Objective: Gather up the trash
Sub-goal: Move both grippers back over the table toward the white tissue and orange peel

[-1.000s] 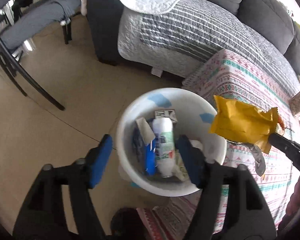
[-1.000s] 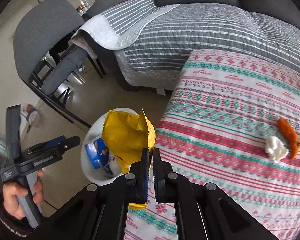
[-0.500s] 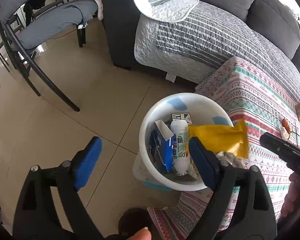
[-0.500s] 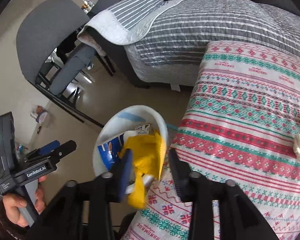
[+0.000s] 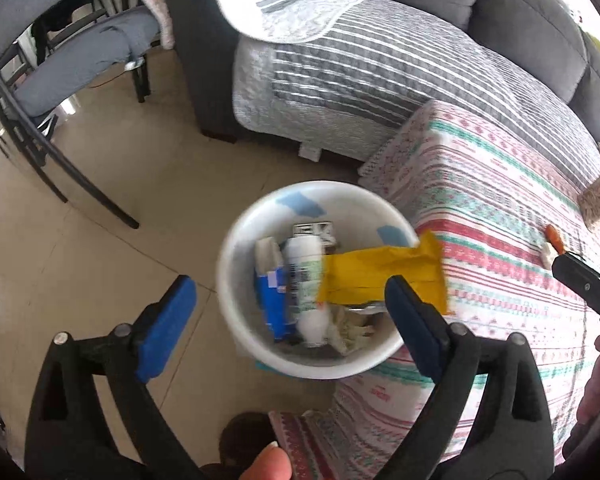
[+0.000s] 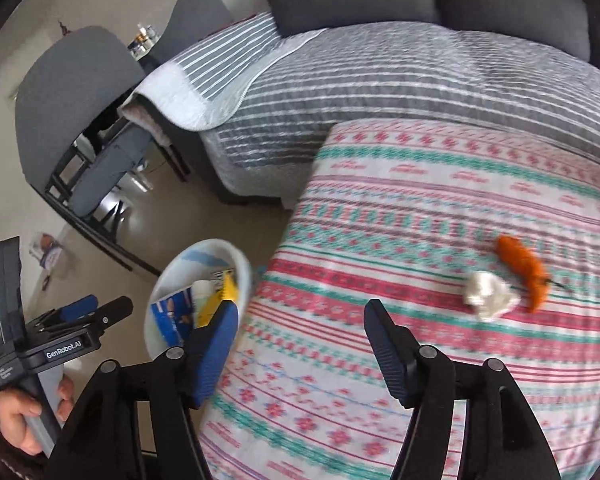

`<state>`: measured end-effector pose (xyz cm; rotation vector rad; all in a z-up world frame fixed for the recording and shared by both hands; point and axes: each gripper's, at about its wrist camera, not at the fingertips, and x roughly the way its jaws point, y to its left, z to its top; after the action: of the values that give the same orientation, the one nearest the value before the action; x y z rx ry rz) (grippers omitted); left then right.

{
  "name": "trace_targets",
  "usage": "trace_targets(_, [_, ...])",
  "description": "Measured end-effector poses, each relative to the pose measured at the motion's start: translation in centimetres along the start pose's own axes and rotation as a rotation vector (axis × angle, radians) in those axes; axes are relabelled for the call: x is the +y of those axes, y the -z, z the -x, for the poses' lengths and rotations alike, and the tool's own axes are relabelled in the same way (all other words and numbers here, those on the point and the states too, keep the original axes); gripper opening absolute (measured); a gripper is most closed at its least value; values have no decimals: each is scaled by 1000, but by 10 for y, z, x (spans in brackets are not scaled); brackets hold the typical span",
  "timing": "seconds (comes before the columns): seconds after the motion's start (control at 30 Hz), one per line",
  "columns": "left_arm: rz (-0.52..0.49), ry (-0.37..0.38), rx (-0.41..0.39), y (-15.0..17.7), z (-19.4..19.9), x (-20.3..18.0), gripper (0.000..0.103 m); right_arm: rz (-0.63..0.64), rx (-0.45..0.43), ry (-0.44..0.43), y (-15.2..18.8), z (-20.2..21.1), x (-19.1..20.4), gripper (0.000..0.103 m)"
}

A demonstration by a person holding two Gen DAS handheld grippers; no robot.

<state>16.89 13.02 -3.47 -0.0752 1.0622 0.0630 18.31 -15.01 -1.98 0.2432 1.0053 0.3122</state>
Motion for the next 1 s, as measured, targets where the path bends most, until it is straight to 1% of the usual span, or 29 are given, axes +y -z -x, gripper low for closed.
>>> trace_targets(0.07, [-18, 13, -4, 0, 2, -11, 95, -7, -8, 12, 2, 8, -10, 69])
trace_targets(0.17, [-47, 53, -2, -1, 3, -33, 95, -14, -18, 36, 9, 20, -29, 70])
trace_targets(0.27, [-74, 69, -1, 0, 4, -54, 95, -26, -24, 61, 16, 30, -49, 71])
trace_targets(0.4, [-102, 101, 8, 0, 1, -83, 95, -42, -35, 111, 23, 45, -80, 73])
trace_targets(0.57, [-150, 136, 22, 1, -5, -122, 95, -41, -46, 222, 32, 60, -120, 73])
trace_targets(0.7, [-190, 175, 46, 2, -16, -158, 95, -32, -46, 296, 41, 70, -142, 75])
trace_targets(0.87, [-236, 196, 54, 4, -28, -198, 95, -24, -30, 340, 47, 74, -162, 75])
trace_targets(1.0, [-252, 238, 59, 6, -39, -225, 95, -52, -20, 355, 48, 76, -177, 75])
